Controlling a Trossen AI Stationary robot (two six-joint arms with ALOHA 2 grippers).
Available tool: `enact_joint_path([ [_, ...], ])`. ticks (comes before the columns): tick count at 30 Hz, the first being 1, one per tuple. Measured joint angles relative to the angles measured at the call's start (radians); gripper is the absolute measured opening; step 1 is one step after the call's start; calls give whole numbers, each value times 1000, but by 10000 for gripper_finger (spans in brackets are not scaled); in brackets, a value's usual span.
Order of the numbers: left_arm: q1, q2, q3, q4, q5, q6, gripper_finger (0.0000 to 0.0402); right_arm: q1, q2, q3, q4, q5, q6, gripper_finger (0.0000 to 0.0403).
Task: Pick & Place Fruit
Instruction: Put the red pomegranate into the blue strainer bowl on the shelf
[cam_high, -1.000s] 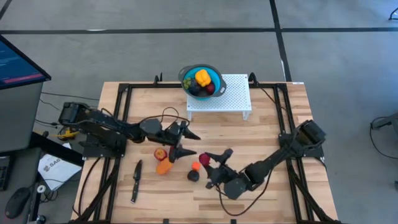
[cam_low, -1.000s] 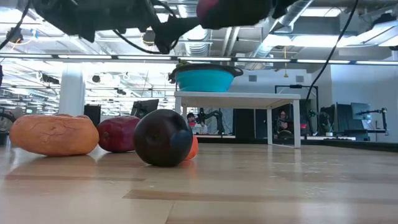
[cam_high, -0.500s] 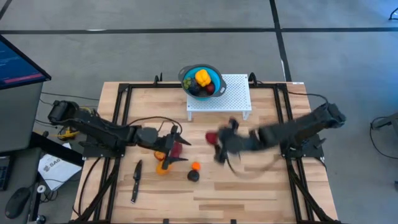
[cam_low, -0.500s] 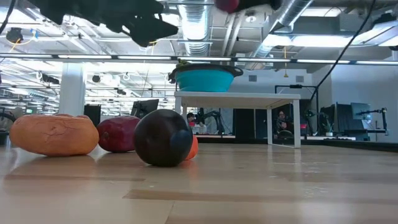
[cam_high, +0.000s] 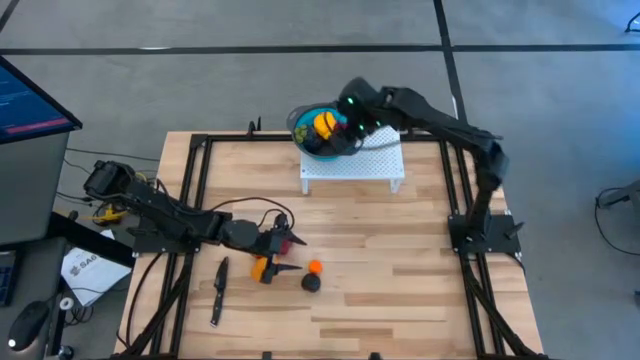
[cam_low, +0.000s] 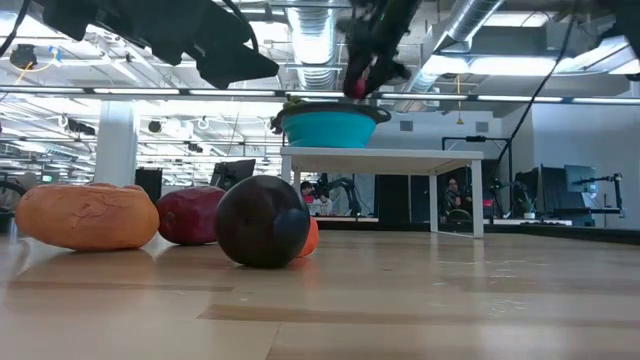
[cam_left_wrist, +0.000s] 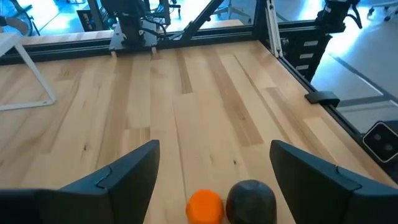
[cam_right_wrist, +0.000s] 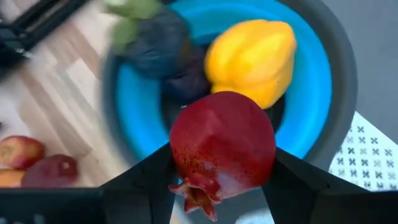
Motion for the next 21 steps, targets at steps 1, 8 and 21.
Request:
enact_joint_path([
  [1, 0, -1, 0, 0, 0, -3, 296, -18, 29, 26, -23, -14, -5, 194],
  [8, 0, -2, 0, 0, 0, -4, 296, -80, 171, 170, -184, -22, -38, 196],
  [21, 0, -2, 0, 1, 1, -3, 296, -81, 191, 182, -186, -17, -74, 235],
])
